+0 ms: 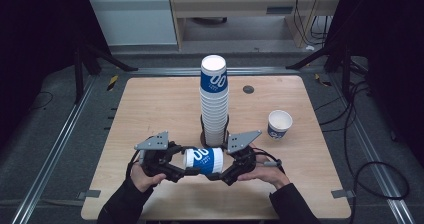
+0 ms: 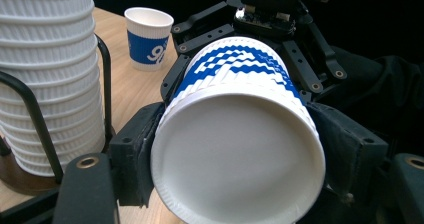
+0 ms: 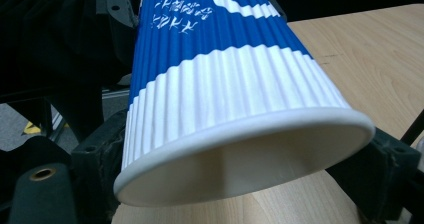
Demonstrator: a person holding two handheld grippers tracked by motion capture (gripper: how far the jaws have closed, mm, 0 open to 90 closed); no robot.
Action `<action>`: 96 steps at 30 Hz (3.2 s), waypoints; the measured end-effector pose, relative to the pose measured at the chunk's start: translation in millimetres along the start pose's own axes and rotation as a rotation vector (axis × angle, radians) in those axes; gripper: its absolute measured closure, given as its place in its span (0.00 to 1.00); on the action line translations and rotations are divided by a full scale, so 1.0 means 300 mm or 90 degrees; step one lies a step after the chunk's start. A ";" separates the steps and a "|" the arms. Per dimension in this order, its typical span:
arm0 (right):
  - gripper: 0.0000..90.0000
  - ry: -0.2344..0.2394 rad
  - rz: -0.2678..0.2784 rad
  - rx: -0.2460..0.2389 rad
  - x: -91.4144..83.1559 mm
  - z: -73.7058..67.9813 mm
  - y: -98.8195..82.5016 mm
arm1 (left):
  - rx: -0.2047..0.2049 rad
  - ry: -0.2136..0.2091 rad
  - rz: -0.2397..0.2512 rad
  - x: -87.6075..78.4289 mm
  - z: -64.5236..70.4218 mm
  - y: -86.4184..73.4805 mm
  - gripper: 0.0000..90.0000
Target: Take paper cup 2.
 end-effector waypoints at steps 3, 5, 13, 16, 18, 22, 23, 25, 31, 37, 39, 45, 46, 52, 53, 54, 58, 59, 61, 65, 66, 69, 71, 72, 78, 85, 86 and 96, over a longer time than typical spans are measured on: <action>0.16 0.002 -0.003 0.000 -0.002 0.001 -0.003 | 0.000 0.002 -0.003 0.003 -0.001 -0.001 0.29; 0.17 0.001 -0.005 -0.002 -0.003 0.002 -0.005 | 0.002 0.004 -0.005 0.003 0.001 -0.001 0.29; 0.17 -0.023 -0.023 -0.009 -0.029 0.012 -0.007 | 0.012 0.029 -0.002 -0.035 -0.005 0.014 0.28; 0.17 -0.040 -0.045 -0.014 -0.038 0.018 -0.011 | 0.017 0.039 -0.021 -0.049 -0.015 0.011 0.26; 0.17 -0.052 -0.068 -0.023 -0.037 0.022 -0.020 | 0.017 0.048 -0.032 -0.050 -0.023 0.004 0.25; 0.17 -0.066 -0.118 -0.033 -0.019 0.024 -0.040 | 0.013 0.041 -0.073 -0.029 -0.024 -0.016 0.24; 0.17 -0.064 -0.125 -0.036 -0.014 0.023 -0.044 | 0.014 0.044 -0.084 -0.024 -0.025 -0.020 0.23; 0.17 -0.062 -0.146 -0.045 -0.002 0.017 -0.051 | 0.017 0.044 -0.114 -0.006 -0.025 -0.035 0.23; 0.17 -0.045 -0.173 -0.061 0.028 -0.004 -0.057 | 0.024 0.030 -0.172 0.045 -0.019 -0.074 0.23; 0.17 -0.036 -0.177 -0.068 0.033 -0.012 -0.055 | 0.031 0.018 -0.192 0.063 -0.013 -0.089 0.26; 0.17 -0.032 -0.177 -0.068 0.035 -0.012 -0.056 | 0.030 0.014 -0.193 0.061 -0.014 -0.090 0.27; 0.14 -0.035 -0.171 -0.067 0.034 -0.008 -0.057 | 0.034 0.004 -0.183 0.055 -0.017 -0.089 0.29; 0.13 -0.036 -0.169 -0.063 0.033 -0.008 -0.056 | 0.034 0.006 -0.182 0.053 -0.017 -0.088 0.29; 0.09 -0.039 -0.144 -0.047 0.019 0.000 -0.044 | 0.030 0.014 -0.173 0.044 -0.027 -0.087 0.30; 0.09 -0.038 -0.140 -0.046 0.015 0.002 -0.042 | 0.028 0.015 -0.169 0.042 -0.029 -0.086 0.30; 0.09 -0.039 -0.135 -0.043 0.011 0.003 -0.039 | 0.027 0.018 -0.168 0.037 -0.033 -0.085 0.30; 0.08 -0.052 -0.107 -0.027 -0.016 0.014 -0.023 | 0.017 0.033 -0.154 0.014 -0.054 -0.083 0.30; 0.08 -0.055 -0.100 -0.022 -0.023 0.016 -0.019 | 0.015 0.036 -0.149 0.009 -0.059 -0.082 0.30; 0.08 -0.064 -0.092 -0.019 -0.035 0.023 -0.015 | 0.008 0.049 -0.129 -0.009 -0.071 -0.076 0.30; 0.08 -0.079 -0.070 -0.004 -0.058 0.036 -0.006 | -0.001 0.072 -0.083 -0.040 -0.089 -0.061 0.30; 0.08 -0.082 -0.064 -0.001 -0.062 0.040 -0.005 | -0.004 0.073 -0.073 -0.044 -0.090 -0.058 0.30; 0.08 -0.084 -0.040 0.018 -0.070 0.049 -0.001 | -0.014 0.071 -0.032 -0.056 -0.090 -0.044 0.30; 0.08 -0.085 -0.030 0.026 -0.073 0.053 0.000 | -0.019 0.064 -0.015 -0.056 -0.084 -0.038 0.30; 0.08 -0.083 -0.020 0.031 -0.074 0.055 0.002 | -0.017 0.062 -0.011 -0.054 -0.081 -0.037 0.30; 0.09 -0.059 0.012 0.041 -0.075 0.045 0.015 | -0.006 0.043 -0.012 -0.021 -0.050 -0.033 0.30; 0.10 -0.021 0.032 0.045 -0.067 0.032 0.021 | 0.003 -0.002 -0.027 0.011 -0.017 -0.038 0.30; 0.11 -0.012 0.040 0.045 -0.067 0.028 0.023 | 0.004 -0.007 -0.029 0.014 -0.014 -0.039 0.30; 0.15 0.017 0.044 0.053 -0.061 0.019 0.017 | 0.009 -0.018 -0.040 0.018 -0.011 -0.043 0.30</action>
Point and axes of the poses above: each handheld gripper's, and its own axes: x roughly forward along the jaws, y roughly out of its top, z roughly to its right, the point moved 4 cm from there along x, roughly forward along the jaws, and after that the axes turned 2 degrees about z, right-handed, at the moved point
